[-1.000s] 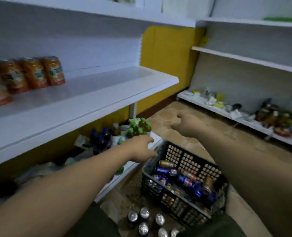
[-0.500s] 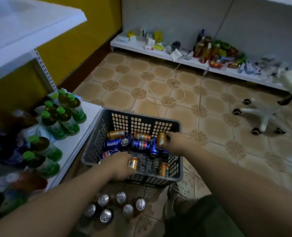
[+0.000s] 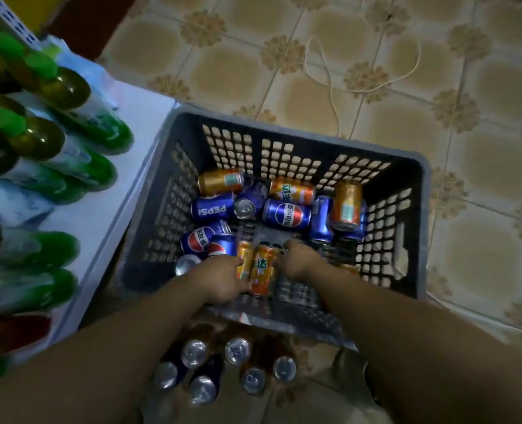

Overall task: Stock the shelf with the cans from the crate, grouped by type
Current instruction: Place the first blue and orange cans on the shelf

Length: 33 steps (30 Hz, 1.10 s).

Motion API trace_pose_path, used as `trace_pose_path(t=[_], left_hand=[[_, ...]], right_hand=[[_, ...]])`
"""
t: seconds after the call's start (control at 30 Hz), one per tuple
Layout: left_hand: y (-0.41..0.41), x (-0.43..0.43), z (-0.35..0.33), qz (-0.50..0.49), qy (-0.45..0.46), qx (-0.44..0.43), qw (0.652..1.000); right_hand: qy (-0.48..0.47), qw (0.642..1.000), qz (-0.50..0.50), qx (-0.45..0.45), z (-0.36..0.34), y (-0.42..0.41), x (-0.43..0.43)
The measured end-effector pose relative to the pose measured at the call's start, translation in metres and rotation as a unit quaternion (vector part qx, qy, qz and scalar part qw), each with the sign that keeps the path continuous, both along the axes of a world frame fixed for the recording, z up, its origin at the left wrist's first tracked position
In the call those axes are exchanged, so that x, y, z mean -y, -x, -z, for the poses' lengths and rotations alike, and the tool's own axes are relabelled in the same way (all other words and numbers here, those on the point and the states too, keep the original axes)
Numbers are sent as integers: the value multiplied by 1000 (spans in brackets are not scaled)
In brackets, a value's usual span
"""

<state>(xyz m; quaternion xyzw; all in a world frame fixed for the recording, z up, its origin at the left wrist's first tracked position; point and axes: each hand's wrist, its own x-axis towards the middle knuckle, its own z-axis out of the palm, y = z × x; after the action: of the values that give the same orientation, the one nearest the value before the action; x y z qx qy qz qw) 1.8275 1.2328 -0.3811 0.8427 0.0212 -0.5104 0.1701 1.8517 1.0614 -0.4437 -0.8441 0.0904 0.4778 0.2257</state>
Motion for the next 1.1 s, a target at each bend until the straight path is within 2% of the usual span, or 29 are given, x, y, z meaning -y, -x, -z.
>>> trace_pose_path(t=[0.1,0.23,0.4,0.5,0.6,0.77,0.9,1.1], left_hand=[[-3,-4,30,14,1,-10,1000],[2,-10,48,52,0,19,998],[4,-15,37,-22,28,19,999],[7,-16,3,-109,81,7,991],[18,-16,-47,-223,171,27,959],[51,-27,-151,-324,257,139,900],[86,-48,-243,-373,284,287,836],[162,-94,-352,-387,268,444,762]], right_hand=[[-15,997,66,-20,51,2,-18],[-57,975,215,-28,89,11,-36],[-102,958,264,46,65,19,-33],[-175,934,298,88,8,20,-30],[-265,893,343,118,-68,19,-34],[-390,829,351,194,-203,32,-52],[-479,783,334,212,-299,56,-78],[-512,795,178,271,-419,105,-133]])
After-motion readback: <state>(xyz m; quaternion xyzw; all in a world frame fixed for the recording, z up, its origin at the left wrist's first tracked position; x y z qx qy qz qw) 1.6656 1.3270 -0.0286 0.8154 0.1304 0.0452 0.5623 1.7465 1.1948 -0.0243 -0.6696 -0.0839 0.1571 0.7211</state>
